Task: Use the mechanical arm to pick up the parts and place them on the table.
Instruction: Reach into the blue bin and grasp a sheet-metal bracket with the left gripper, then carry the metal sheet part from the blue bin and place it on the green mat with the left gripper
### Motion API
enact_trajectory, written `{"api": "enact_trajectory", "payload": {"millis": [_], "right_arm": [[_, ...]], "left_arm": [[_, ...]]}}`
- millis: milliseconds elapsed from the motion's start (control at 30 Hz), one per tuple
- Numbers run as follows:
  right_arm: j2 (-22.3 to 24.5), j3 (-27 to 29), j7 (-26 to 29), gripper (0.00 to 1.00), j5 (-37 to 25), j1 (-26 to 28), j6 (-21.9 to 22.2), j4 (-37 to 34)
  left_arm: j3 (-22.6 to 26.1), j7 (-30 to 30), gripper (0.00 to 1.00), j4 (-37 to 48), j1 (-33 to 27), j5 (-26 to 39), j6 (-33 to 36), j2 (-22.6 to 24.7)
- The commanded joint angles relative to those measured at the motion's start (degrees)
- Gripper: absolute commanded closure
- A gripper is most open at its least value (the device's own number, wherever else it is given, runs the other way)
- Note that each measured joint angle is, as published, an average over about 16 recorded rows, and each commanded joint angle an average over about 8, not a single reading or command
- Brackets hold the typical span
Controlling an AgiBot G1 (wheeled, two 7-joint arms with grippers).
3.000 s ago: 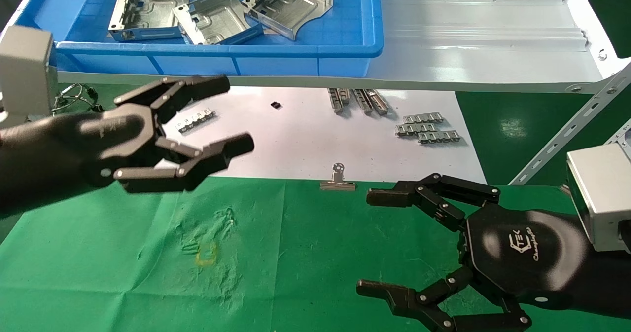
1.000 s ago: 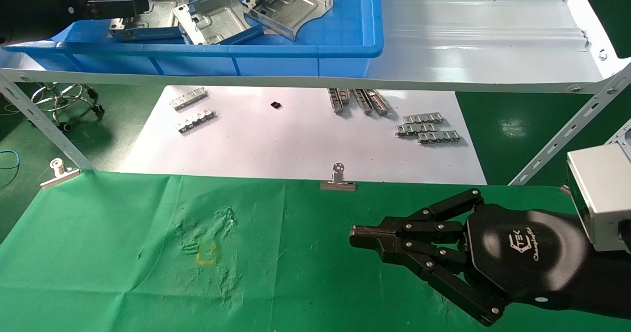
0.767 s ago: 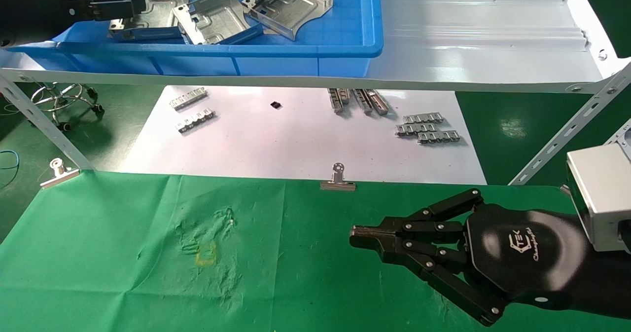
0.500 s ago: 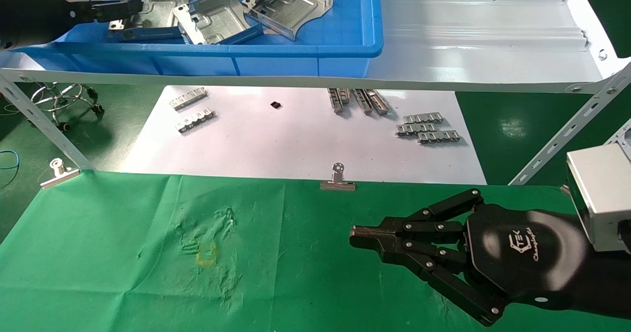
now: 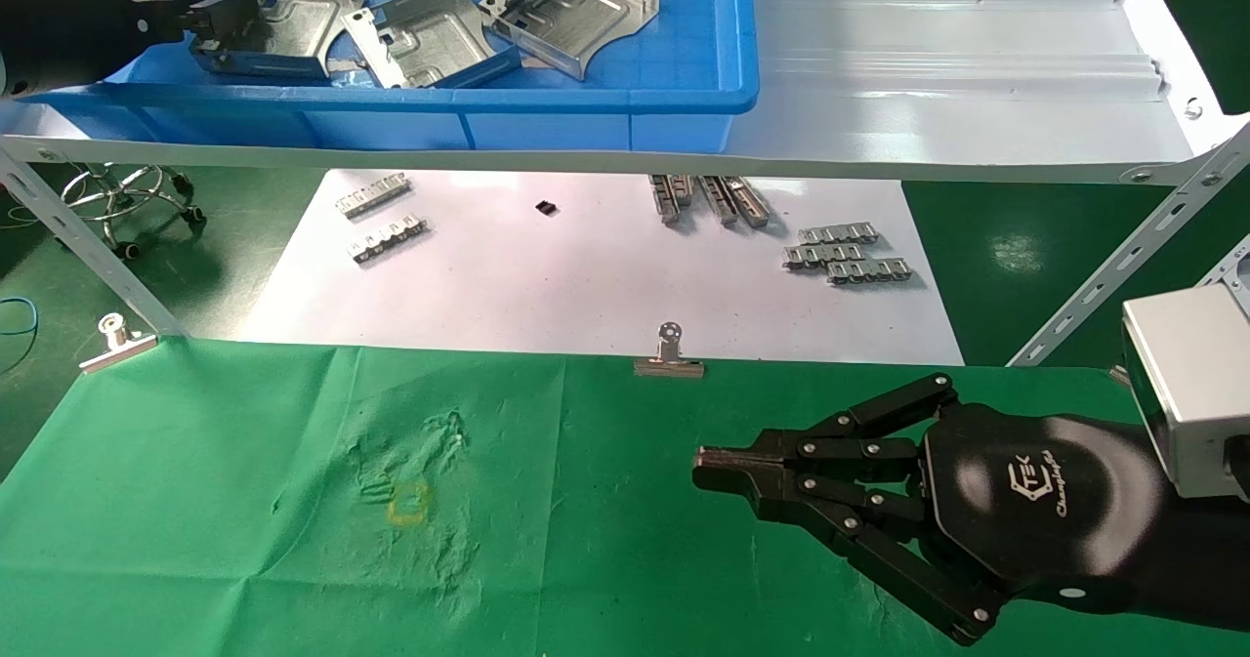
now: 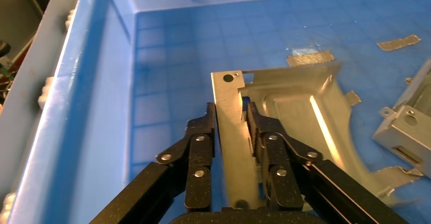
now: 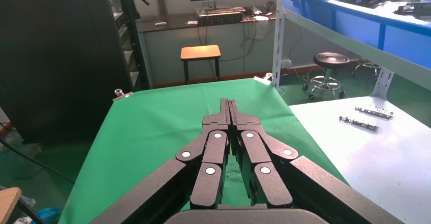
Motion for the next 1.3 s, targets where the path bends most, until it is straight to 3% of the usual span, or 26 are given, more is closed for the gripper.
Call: {"api": "enact_trajectory", "payload": {"millis": [33,333,567,933,1300], "right_arm": [[0.00,0.00,0.00,1.00,0.00,0.00,0.00,0.00],[0.00,0.00,0.00,1.00,0.00,0.00,0.00,0.00],[0.00,-0.01,0.00,1.00,0.00,0.00,0.00,0.00],[0.00,-0.01,0.00,1.00,0.01,0.00,0.00,0.00],[0.01,-0.01,-0.01,1.00,0.01,0.00,0.01,0.00]], "left_arm": [[0.05,0.03,1.00,0.25,-0.03,0.18,-0.19,0.11],[-1.38,1.03,1.00,-1.14,0.02,-2.12,-1.22,-0.50],[-4.79,6.85,1.00,-7.50,2.78,-10.34,0.22,-3.44],[-13.42,27.91,1.00,-14.91,10.98,-30.34,11.18,-9.32],[-20.31,55.49,1.00,-9.95,14.96,-47.10,37.95,-11.67]]}}
